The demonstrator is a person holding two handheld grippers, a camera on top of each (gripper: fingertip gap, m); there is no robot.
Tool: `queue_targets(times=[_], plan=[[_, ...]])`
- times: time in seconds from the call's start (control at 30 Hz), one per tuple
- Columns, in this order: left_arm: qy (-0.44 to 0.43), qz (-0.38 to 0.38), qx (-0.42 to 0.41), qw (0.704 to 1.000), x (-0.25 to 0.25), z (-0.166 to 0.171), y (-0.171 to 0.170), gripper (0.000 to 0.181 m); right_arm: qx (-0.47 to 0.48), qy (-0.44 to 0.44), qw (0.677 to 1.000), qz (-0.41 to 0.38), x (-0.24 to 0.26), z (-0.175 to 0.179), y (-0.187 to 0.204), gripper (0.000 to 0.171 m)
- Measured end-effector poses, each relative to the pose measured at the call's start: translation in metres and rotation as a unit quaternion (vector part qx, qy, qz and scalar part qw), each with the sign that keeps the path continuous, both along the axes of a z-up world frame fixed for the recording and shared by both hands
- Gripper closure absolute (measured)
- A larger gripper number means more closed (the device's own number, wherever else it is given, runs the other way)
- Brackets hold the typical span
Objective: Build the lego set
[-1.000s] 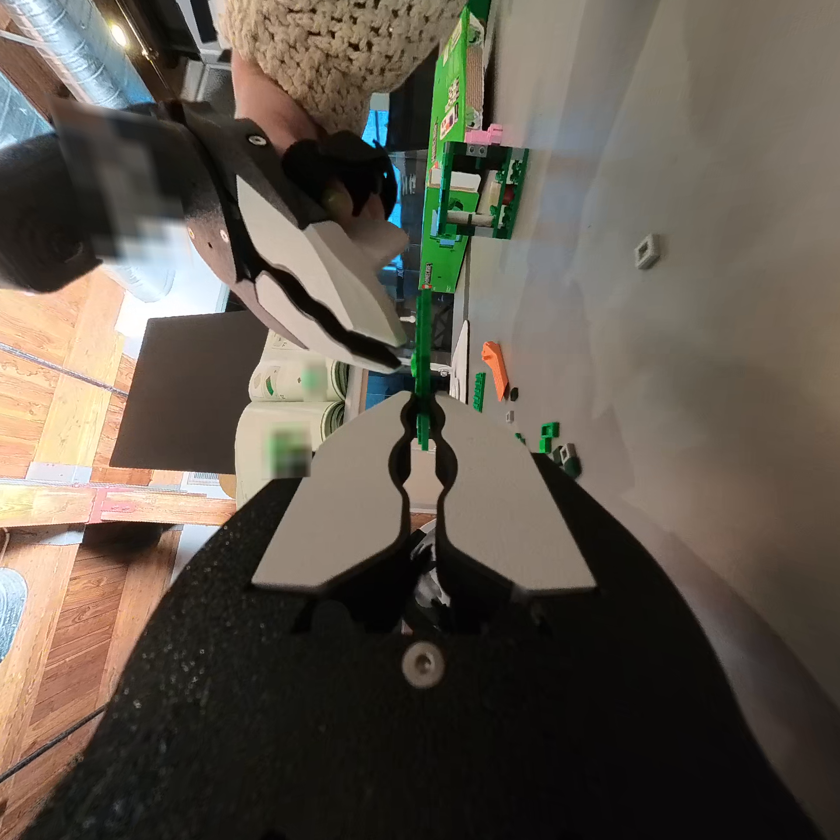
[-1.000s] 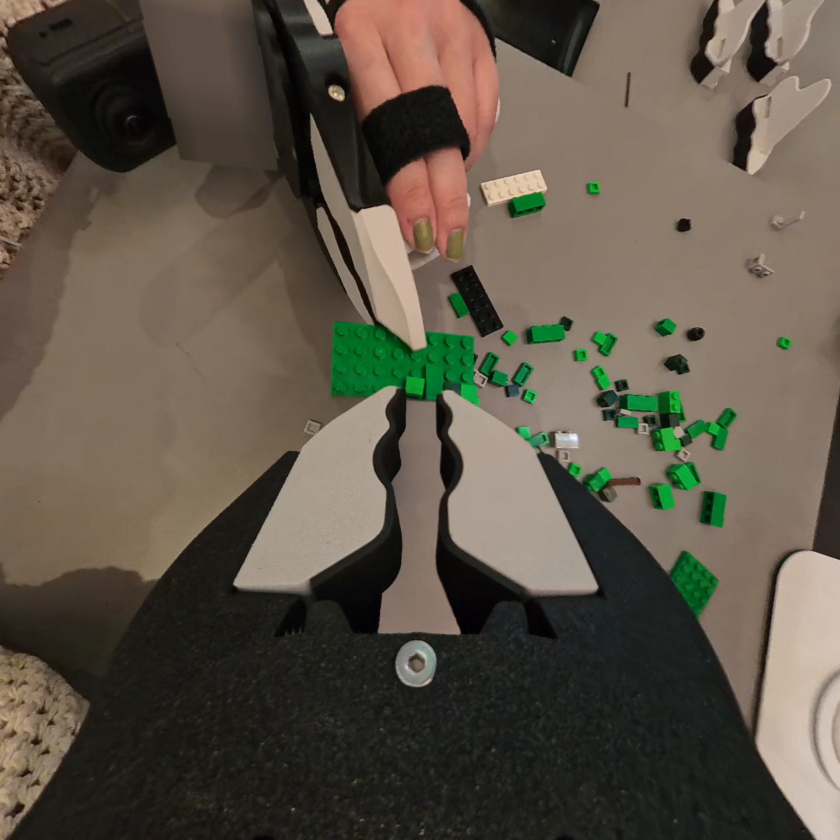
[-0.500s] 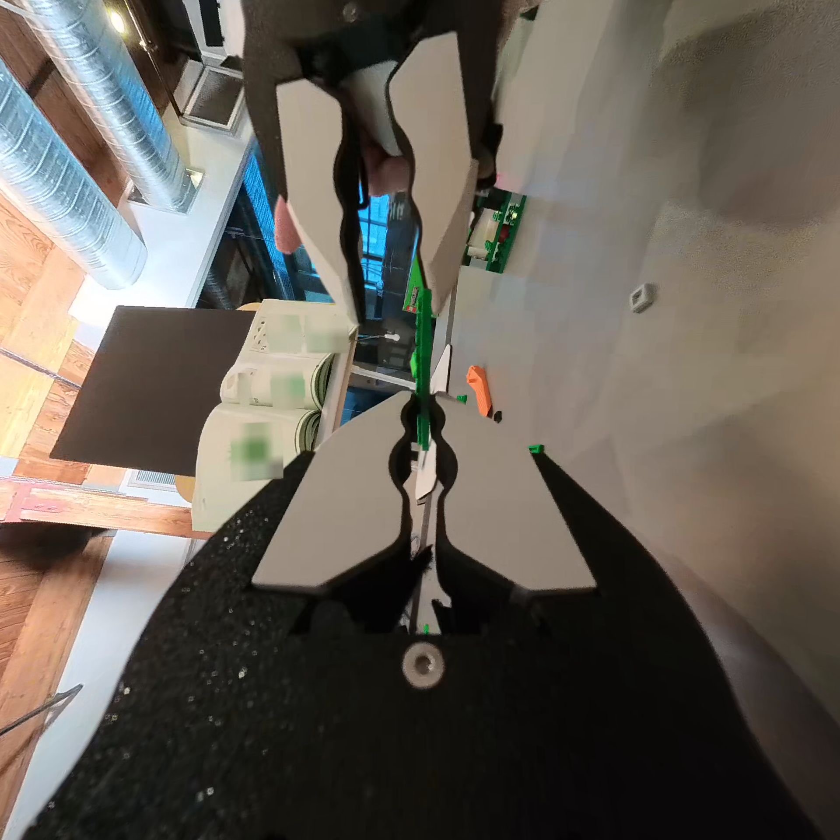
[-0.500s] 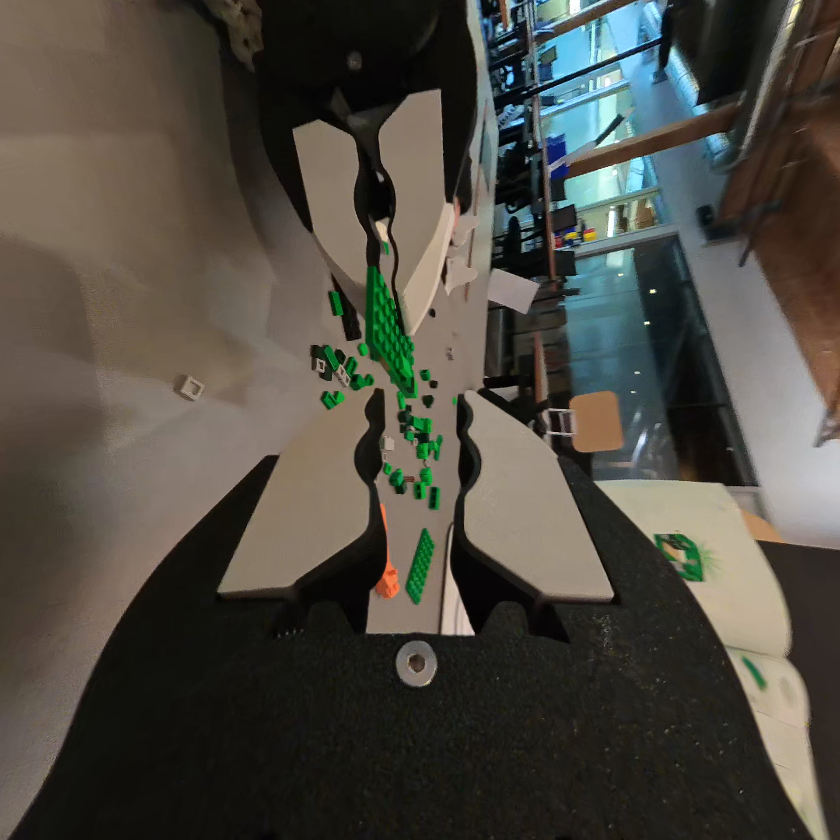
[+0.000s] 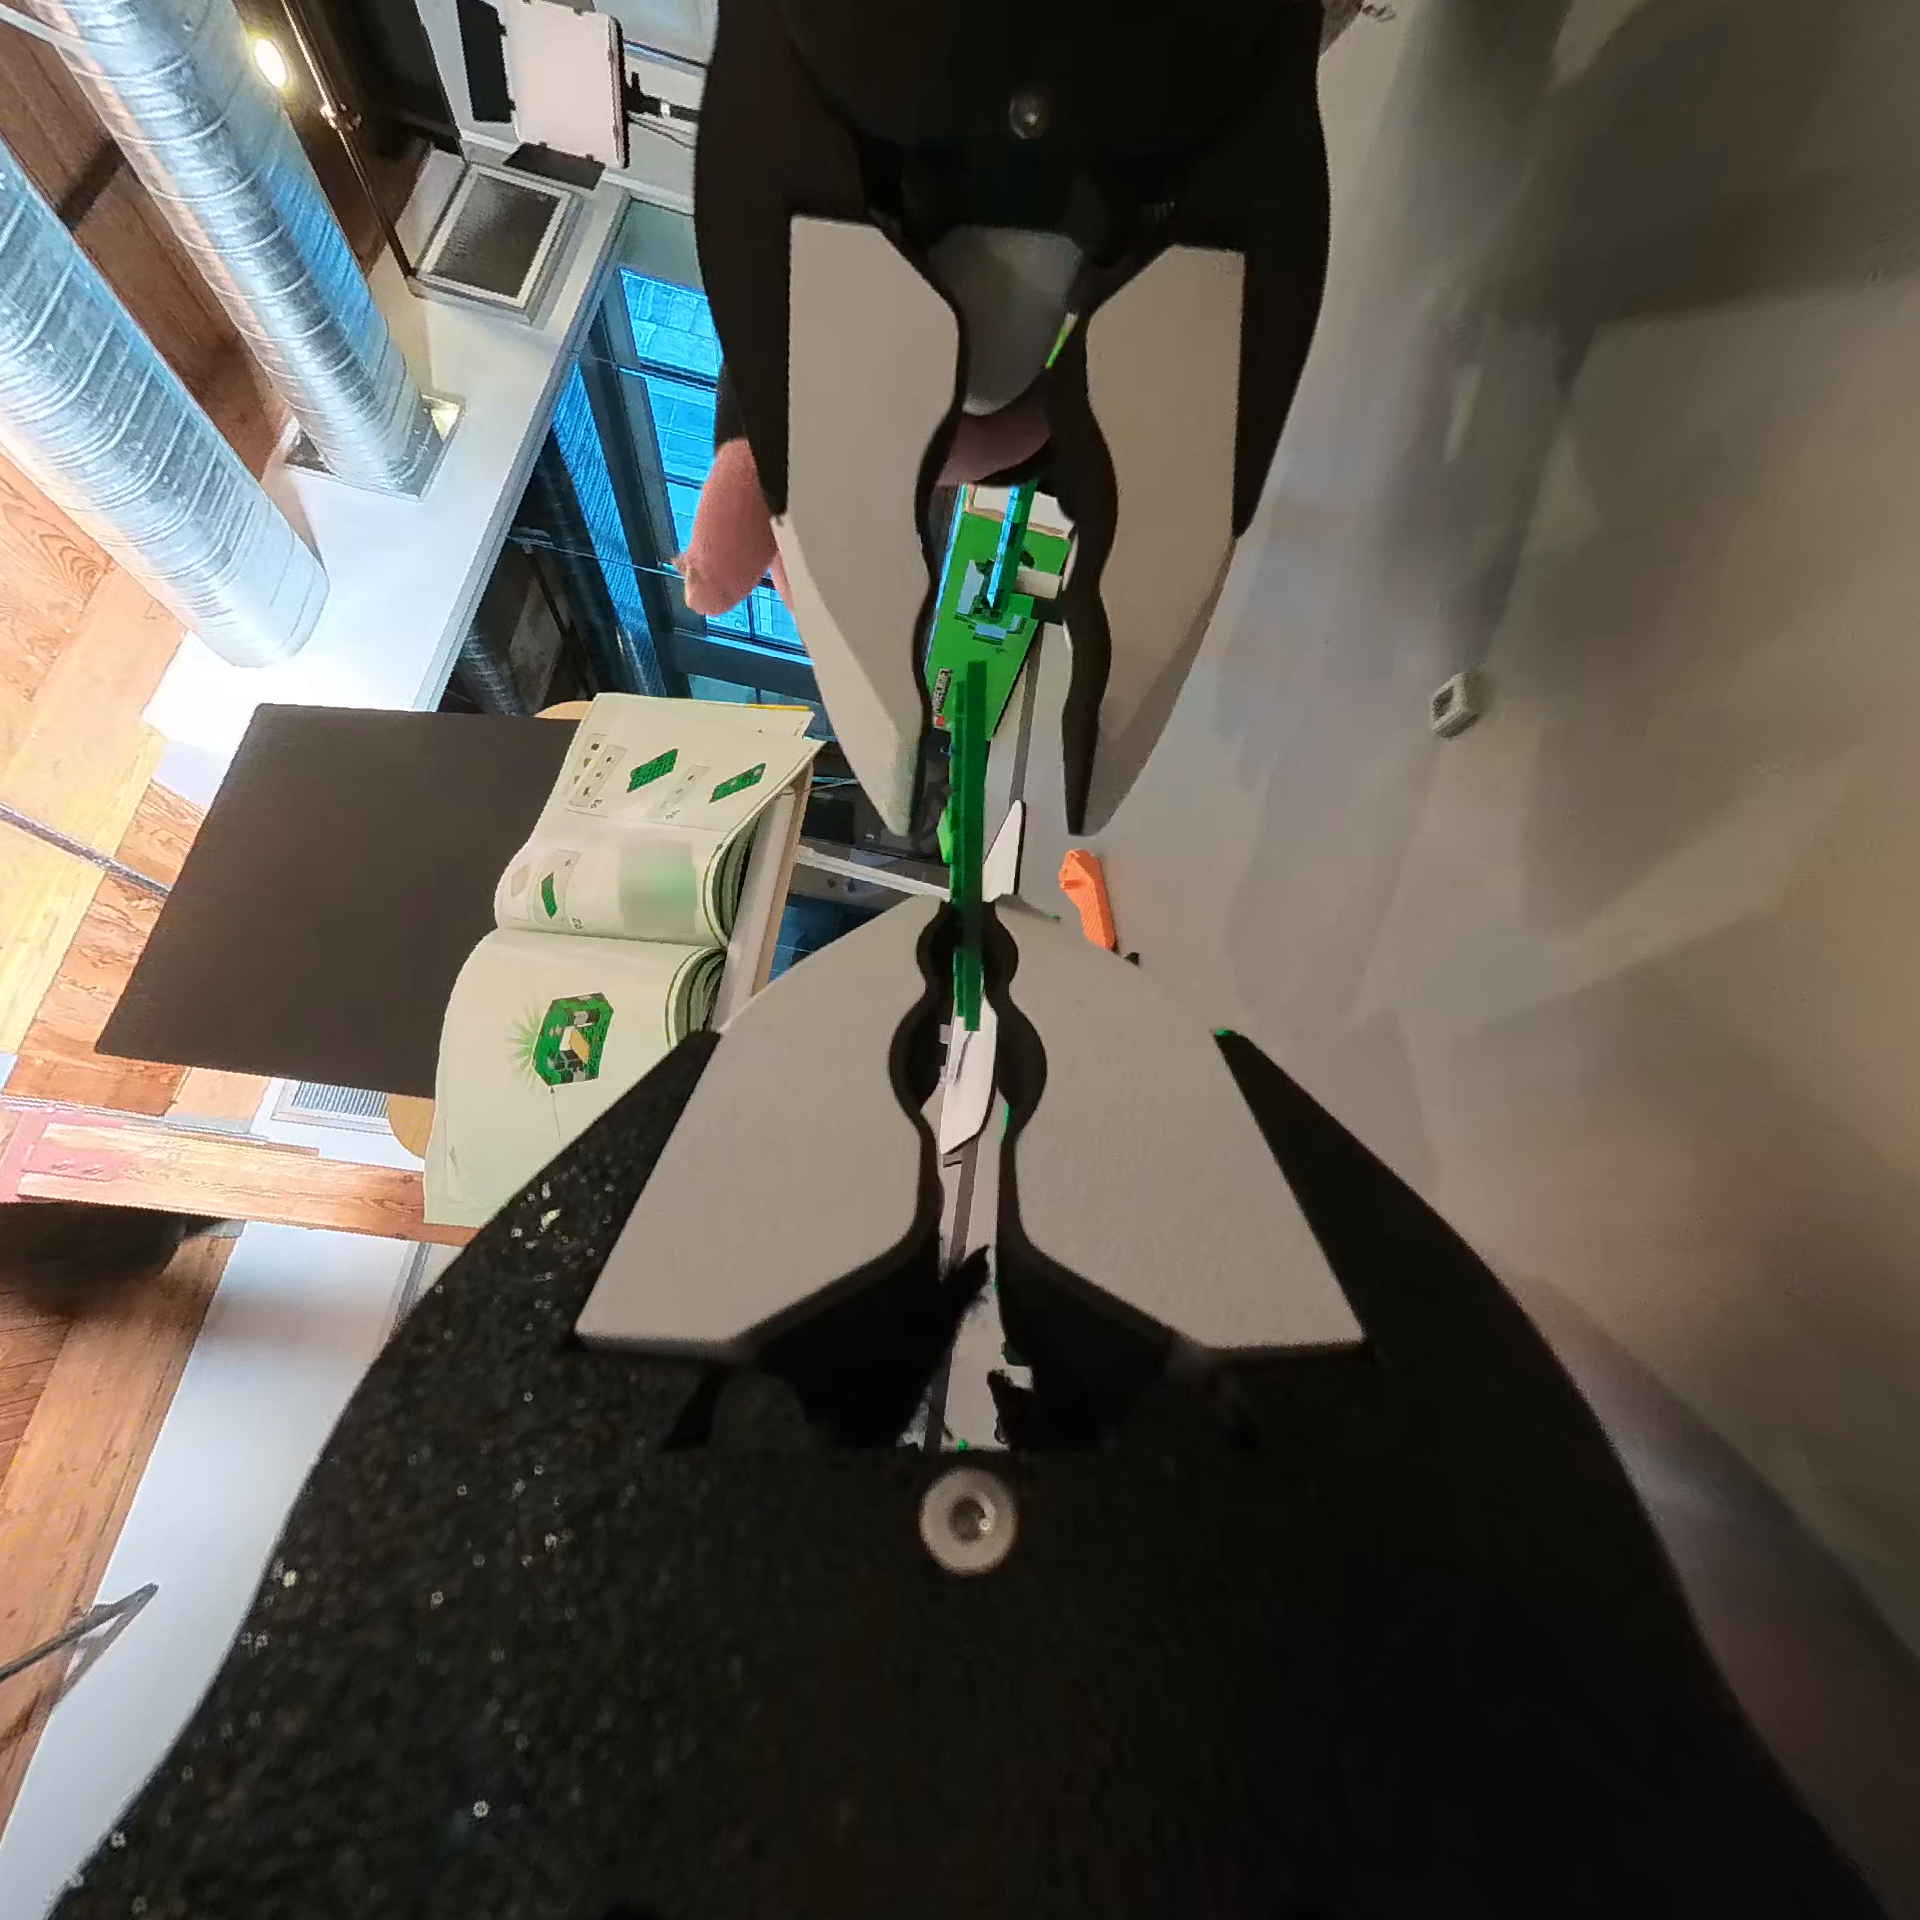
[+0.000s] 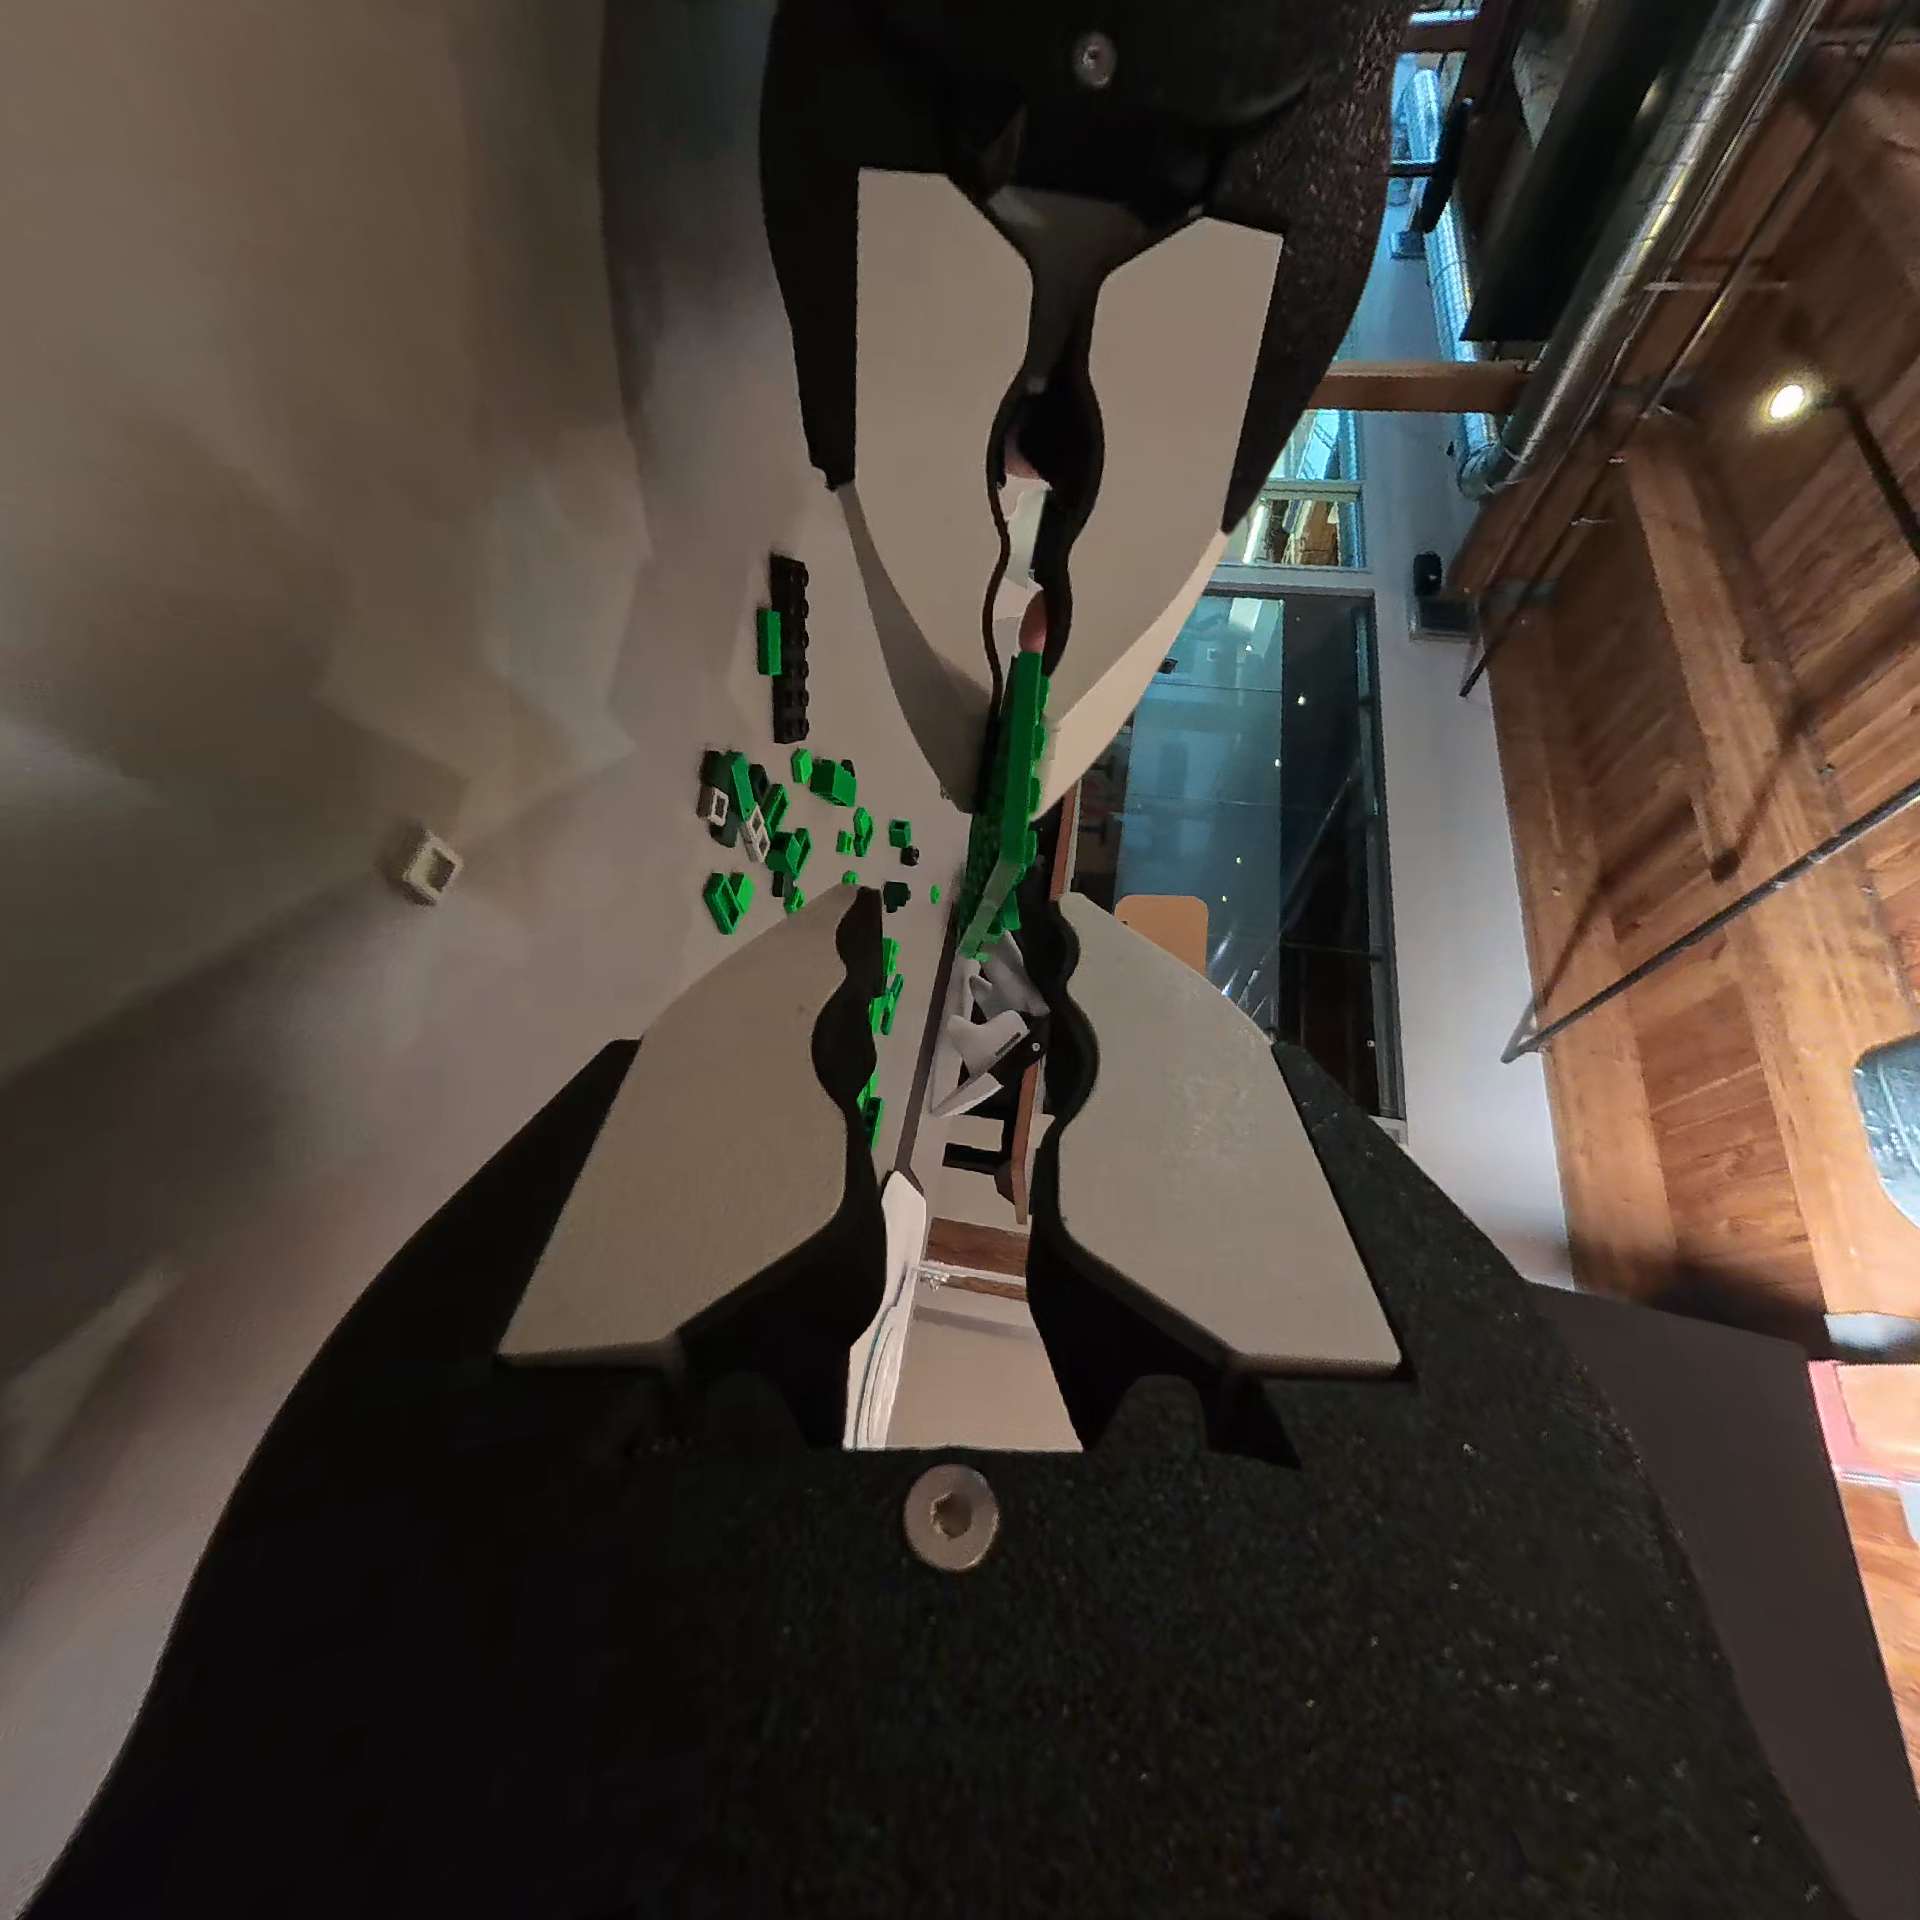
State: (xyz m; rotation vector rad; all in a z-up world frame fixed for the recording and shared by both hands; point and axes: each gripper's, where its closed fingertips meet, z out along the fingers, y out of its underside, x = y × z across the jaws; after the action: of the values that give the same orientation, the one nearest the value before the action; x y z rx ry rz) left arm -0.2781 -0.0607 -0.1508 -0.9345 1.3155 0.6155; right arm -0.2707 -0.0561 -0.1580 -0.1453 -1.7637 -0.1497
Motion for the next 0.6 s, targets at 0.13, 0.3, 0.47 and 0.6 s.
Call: queue_targets(times=[0.13,0.3,0.47,0.6], plan=[[0.006,-0.002,0.000,1.000,0.001,-0.001,-0.001,0.177,0.007,0.006,1.000,0.003,-0.002,0.002,-0.003,0.142],[-0.003,-0.013,-0.001,1.000,0.004,0.001,-0.004,0.177,0.007,0.017,1.000,0.008,0.000,0.006,-0.005,0.159],[-0.019,-0.027,-0.003,0.999,0.008,0.005,-0.008,0.177,-0.023,0.029,0.999,0.026,0.006,0.013,-0.010,0.164],[-0.023,-0.025,-0.005,0.999,0.008,0.004,-0.007,0.177,-0.024,0.027,0.999,0.018,0.006,0.013,-0.009,0.164]])
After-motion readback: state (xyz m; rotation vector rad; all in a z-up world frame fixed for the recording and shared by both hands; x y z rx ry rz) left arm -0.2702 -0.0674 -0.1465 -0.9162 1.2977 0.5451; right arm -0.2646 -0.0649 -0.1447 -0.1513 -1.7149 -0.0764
